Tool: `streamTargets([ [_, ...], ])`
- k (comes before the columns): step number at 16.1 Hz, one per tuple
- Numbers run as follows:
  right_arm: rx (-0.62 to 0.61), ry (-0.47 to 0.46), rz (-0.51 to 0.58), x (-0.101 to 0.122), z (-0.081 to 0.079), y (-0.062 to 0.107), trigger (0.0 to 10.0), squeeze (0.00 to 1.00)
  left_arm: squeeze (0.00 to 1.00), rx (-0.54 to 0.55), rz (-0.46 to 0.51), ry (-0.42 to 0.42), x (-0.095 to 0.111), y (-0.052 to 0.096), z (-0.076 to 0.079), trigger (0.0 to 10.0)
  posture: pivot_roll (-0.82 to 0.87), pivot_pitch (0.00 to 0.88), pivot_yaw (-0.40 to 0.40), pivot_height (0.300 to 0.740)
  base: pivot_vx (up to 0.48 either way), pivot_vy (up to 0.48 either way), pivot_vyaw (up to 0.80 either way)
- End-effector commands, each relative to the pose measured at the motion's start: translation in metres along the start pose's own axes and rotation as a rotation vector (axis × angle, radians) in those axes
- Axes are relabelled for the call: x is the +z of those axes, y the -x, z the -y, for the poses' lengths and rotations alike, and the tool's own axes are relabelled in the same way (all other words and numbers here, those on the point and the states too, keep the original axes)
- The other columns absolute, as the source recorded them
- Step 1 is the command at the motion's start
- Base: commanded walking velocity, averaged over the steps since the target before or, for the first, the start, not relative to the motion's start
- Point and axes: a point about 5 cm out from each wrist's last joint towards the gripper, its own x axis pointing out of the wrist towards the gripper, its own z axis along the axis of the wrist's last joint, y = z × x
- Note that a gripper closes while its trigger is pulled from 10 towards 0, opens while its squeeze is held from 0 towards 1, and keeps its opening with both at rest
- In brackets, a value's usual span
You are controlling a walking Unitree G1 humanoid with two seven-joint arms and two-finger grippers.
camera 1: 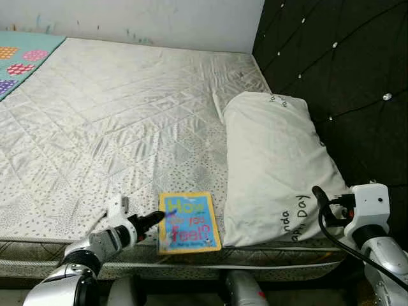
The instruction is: Clean up the room
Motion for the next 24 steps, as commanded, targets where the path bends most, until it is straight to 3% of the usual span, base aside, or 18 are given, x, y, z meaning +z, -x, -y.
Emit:
streamTargets([
  [1, 0.0, 0.006, 0.007, 0.002, 0.001, -0.001, 10.0, 0.0, 1.0, 0.048, -0.009, -0.011, -0.003, 0.002, -0.006, 10.0, -0.32, 0.0, -0.116, 0.615, 0.0, 0.0, 0.0],
  [6, -0.003, 0.007, 0.013, 0.002, 0.0, -0.005, 10.0, 0.0, 1.0, 0.171, 0.058, -0.054, 0.011, 0.009, -0.017, 10.0, -0.31, 0.0, -0.107, 0.615, 0.0, 0.0, 0.0],
  [10, 0.006, -0.014, 0.014, -0.002, -0.009, -0.007, 10.0, 0.0, 1.0, 0.288, 0.168, 0.032, 0.019, 0.012, -0.022, 10.0, -0.28, 0.0, -0.1, 0.615, 0.0, 0.0, 0.0],
  [12, 0.014, -0.012, 0.017, -0.002, -0.01, -0.006, 10.0, 0.0, 1.0, 0.422, 0.242, 0.061, 0.028, 0.022, -0.035, 10.0, -0.27, 0.0, -0.097, 0.615, 0.0, 0.0, 0.0],
  [15, -0.007, -0.01, 0.012, -0.004, -0.003, -0.005, 10.0, 0.0, 1.0, 0.488, 0.266, 0.133, 0.028, 0.029, -0.045, 10.0, -0.28, 0.0, -0.09, 0.615, 0.0, 0.0, 0.0],
  [17, -0.008, -0.011, 0.009, -0.004, -0.002, 0.0, 10.0, 0.0, 1.0, 0.519, 0.254, 0.131, 0.026, 0.029, -0.047, 10.0, -0.29, 0.0, -0.089, 0.615, 0.0, 0.0, 0.0],
  [22, 0.006, -0.042, -0.019, -0.002, -0.002, 0.016, 10.0, 0.0, 1.0, 0.577, 0.18, 0.009, 0.026, 0.026, -0.044, 10.0, -0.3, 0.044, -0.088, 0.615, 0.0, 0.0, 0.0],
  [23, 0.012, -0.074, -0.032, -0.002, -0.004, 0.019, 10.0, 0.0, 1.0, 0.579, 0.178, 0.01, 0.027, 0.027, -0.043, 10.0, -0.3, 0.058, -0.086, 0.615, 0.0, 0.0, 0.0],
  [24, 0.045, -0.179, -0.061, 0.0, -0.016, 0.027, 10.0, 0.0, 1.0, 0.593, 0.161, -0.053, 0.032, 0.028, -0.043, 10.0, -0.3, 0.086, -0.082, 0.615, 0.0, 0.0, 0.0],
])
